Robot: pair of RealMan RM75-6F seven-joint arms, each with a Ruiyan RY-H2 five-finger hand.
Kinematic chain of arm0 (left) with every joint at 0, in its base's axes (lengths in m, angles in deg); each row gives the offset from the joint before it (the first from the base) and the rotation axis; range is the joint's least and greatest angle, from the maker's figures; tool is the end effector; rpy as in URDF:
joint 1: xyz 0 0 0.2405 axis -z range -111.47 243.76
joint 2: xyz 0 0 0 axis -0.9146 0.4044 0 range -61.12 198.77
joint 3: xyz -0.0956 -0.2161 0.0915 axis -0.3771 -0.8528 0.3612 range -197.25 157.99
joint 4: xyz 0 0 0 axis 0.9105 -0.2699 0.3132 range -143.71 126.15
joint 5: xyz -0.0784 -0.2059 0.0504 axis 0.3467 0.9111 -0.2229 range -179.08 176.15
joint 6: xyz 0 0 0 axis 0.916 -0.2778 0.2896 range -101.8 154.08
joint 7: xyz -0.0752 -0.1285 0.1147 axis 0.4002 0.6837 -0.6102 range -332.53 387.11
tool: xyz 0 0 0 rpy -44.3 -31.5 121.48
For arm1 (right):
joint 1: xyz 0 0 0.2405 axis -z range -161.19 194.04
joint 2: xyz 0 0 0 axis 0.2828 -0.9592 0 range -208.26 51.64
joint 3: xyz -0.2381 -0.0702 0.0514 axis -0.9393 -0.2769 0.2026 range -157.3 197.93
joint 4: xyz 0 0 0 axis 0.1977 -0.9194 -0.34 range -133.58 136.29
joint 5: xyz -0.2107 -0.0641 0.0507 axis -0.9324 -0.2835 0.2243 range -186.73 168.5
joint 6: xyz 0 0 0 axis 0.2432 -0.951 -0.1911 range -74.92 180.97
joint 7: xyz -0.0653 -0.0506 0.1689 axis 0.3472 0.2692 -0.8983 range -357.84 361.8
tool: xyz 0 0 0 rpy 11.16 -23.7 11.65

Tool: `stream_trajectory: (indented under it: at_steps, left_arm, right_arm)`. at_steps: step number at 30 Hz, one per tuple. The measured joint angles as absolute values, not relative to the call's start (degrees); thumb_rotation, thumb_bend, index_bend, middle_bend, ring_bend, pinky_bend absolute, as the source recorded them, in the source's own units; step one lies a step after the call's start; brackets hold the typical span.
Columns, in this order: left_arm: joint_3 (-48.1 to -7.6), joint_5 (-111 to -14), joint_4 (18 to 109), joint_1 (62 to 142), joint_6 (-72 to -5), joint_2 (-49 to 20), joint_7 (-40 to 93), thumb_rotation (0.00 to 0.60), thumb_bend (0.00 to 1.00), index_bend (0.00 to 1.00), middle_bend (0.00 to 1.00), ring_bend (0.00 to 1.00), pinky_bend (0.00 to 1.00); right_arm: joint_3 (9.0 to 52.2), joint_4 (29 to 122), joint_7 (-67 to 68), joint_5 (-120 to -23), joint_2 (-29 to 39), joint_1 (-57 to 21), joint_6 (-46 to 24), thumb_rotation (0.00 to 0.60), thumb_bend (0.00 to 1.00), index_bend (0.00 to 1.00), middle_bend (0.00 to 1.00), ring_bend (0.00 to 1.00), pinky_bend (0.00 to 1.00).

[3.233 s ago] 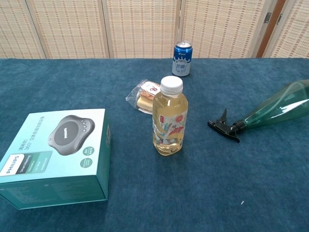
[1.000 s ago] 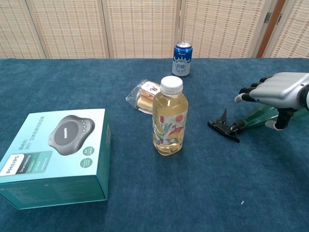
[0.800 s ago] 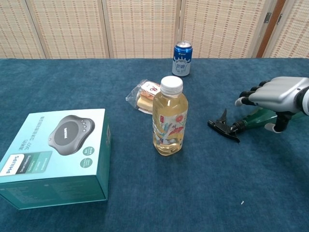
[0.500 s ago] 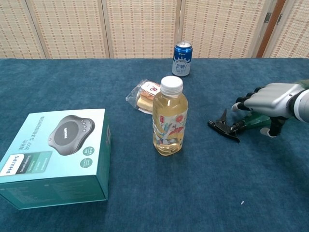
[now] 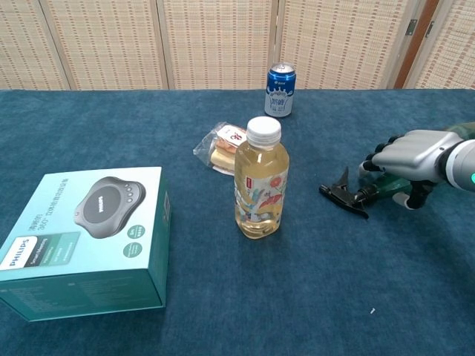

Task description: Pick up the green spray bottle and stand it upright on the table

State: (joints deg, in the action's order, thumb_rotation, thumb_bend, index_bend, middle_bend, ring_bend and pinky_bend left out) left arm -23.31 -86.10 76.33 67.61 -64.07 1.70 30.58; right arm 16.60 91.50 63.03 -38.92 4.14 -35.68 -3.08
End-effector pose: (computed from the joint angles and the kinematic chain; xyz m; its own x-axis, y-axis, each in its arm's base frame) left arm -0.3439 0.2100 0.1593 0.4117 -0.0839 0.9075 0.9108 0.0714 -0.4066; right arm -0.2192 -0.3728 -0.0411 0.8735 -0.3718 0.3143 -0.4488 -0.3648 0.8158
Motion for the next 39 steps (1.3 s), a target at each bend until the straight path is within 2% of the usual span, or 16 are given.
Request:
stream_trajectory:
  at_steps: [7,21,26,31,39]
  left_arm:
    - [-23.29,-86.22,75.88,67.47,-64.2,1.42,30.77,0.6,0.59,0.05,0.0,0.0,0.0]
    - [-23.23,-86.03,74.93,67.47,-63.6,0.64,30.98,0.6,0.59,0.05,0.0,0.0,0.0]
    - [-23.24,-86.15,74.78,67.52,-63.61,0.48,30.98,0.6,0.59,0.05,0.0,0.0,0.0]
    - [-23.28,-86.02,74.74,67.42,-63.62,0.47,31.11,0.6,0.59,0.05,0.0,0.0,0.0]
    - [-23.24,-85.88,74.48,67.33,-63.44,0.33,31.35,0.6,0.59,0.05,0.0,0.0,0.0]
  right_arm:
    - [16.2,90.93,62.09,-38.94,4.47,-35.75,-3.16,0.6,0.44,0.24,0.24,0.05,0.15]
    - [15.02,88.38,60.09,-39.82,5.41,-35.25,-1.98,0.6,0.44,0.24,0.25,0.06,0.16]
    - [15.04,87.94,59.39,-40.65,5.72,-35.06,-2.19,0.6,0.45,0.3,0.32,0.12,0.24]
    - [15.09,87.48,58.61,-42.37,6.04,-34.81,-2.46,0.6,0.45,0.39,0.44,0.24,0.32]
    - [15.19,87.79,58.18,-43.75,5.95,-34.5,-3.15,0.6,0.45,0.44,0.49,0.29,0.35]
